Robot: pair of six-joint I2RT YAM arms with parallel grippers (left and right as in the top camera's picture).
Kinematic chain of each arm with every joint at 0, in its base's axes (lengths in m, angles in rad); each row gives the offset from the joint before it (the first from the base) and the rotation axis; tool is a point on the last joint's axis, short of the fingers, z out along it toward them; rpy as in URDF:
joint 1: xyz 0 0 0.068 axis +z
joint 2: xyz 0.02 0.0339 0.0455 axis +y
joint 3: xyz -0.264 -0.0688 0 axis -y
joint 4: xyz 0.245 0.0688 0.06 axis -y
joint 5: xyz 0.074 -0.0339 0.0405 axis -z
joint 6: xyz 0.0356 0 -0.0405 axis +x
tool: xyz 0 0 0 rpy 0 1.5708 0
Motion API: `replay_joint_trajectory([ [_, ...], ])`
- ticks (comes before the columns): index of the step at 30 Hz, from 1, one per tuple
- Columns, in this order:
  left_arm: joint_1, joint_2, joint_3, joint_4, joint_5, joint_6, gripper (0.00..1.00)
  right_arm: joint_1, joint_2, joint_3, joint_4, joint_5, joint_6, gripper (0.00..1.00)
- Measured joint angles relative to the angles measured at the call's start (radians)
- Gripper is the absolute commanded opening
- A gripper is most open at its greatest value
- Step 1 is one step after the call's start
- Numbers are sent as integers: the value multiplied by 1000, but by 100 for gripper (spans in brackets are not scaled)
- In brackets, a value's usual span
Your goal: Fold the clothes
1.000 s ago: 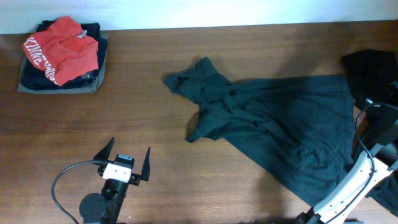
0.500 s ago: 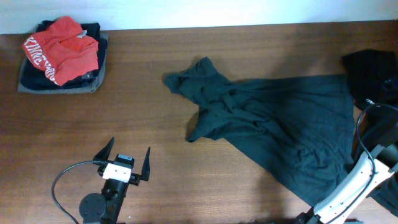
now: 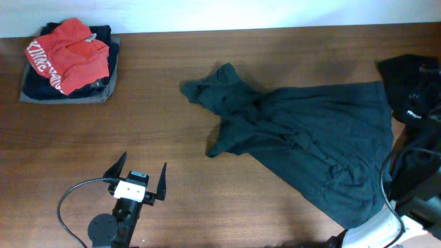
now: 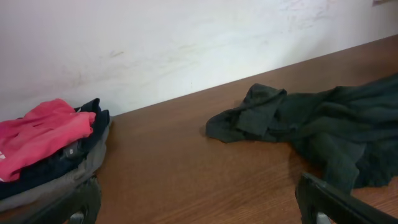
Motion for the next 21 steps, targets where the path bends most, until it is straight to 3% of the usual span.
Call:
replay_joint_trajectory([
  [12, 0, 0, 0, 0, 0, 0, 99, -42, 3, -521, 269, 23, 79, 86],
  [21, 0, 0, 0, 0, 0, 0, 99, -51, 3, -583, 345, 163, 143, 86],
])
